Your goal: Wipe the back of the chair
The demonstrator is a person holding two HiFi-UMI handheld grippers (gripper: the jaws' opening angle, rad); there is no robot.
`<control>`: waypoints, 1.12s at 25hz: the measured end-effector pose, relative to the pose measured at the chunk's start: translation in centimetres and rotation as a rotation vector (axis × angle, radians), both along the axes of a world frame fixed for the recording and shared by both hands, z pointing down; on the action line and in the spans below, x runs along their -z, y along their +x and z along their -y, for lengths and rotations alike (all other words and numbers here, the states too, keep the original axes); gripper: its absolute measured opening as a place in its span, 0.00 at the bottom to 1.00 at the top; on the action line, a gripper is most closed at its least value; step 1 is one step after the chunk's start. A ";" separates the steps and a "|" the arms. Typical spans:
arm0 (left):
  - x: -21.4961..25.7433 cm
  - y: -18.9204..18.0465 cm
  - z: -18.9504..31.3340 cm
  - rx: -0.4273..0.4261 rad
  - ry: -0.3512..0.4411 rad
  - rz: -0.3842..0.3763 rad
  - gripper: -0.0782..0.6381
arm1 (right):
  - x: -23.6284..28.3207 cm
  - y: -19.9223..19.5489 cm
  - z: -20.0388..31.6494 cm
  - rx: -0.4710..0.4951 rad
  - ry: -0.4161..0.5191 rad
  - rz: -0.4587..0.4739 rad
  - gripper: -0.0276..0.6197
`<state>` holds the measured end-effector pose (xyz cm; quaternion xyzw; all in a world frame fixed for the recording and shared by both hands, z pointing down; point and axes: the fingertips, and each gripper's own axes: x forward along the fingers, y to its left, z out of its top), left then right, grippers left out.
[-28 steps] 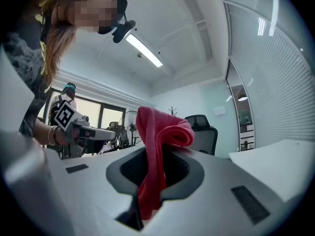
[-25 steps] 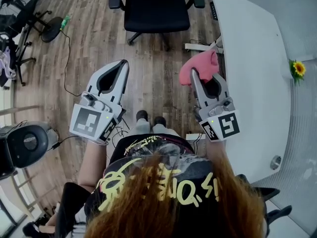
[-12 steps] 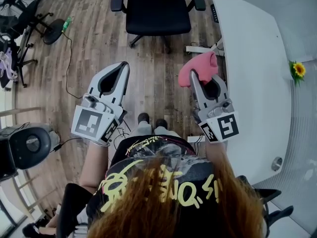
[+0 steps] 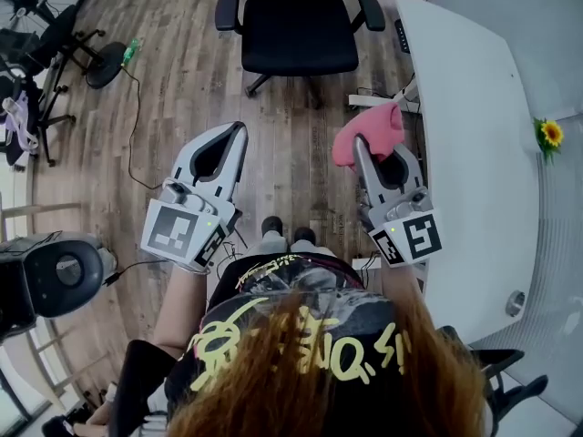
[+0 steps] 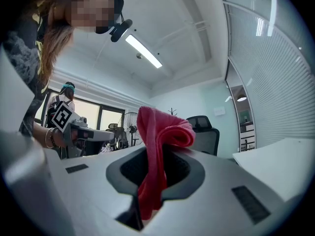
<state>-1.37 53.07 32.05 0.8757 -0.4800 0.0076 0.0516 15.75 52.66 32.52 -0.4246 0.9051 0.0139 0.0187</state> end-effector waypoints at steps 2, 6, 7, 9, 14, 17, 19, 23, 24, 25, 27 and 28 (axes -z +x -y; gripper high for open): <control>-0.6 0.1 -0.1 -0.007 0.004 0.009 0.10 | -0.8 -0.1 -0.1 -0.001 0.004 0.003 0.14; -2.0 -1.0 -0.6 -0.004 0.014 0.023 0.10 | -2.0 -0.2 -0.5 -0.021 0.014 0.012 0.14; -2.2 -1.6 -0.6 -0.001 0.016 0.025 0.10 | -2.1 -0.3 -0.5 -0.032 0.014 0.013 0.14; -2.8 -2.3 -0.5 -0.005 0.007 0.025 0.10 | -2.3 -0.3 -0.6 -0.058 0.008 0.019 0.14; -3.6 -2.5 -0.8 -0.018 0.006 0.027 0.10 | -2.3 0.2 -1.6 -0.097 0.015 0.024 0.14; -3.7 -2.5 -0.5 -0.029 0.019 0.024 0.10 | -3.0 0.0 -1.9 -0.103 0.012 0.020 0.14; -3.6 -2.5 0.2 -0.033 0.024 0.021 0.10 | -3.3 -0.1 -1.5 -0.103 0.008 0.015 0.14; -3.0 -2.5 2.4 -0.028 0.024 0.023 0.10 | -3.3 -0.3 0.9 -0.086 -0.009 0.015 0.14; -3.0 -2.4 2.7 -0.029 0.024 0.025 0.10 | -3.4 -0.4 1.3 -0.081 -0.009 0.014 0.14; -3.2 -2.4 2.9 -0.030 0.025 0.026 0.10 | -3.5 -0.6 1.6 -0.075 -0.005 0.014 0.14; -3.6 -2.4 3.5 -0.027 0.027 0.028 0.10 | -3.5 -0.8 2.3 -0.064 0.007 0.017 0.14; -3.6 -2.3 4.1 -0.022 0.026 0.028 0.10 | -3.5 -0.9 3.0 -0.057 0.009 0.019 0.14</control>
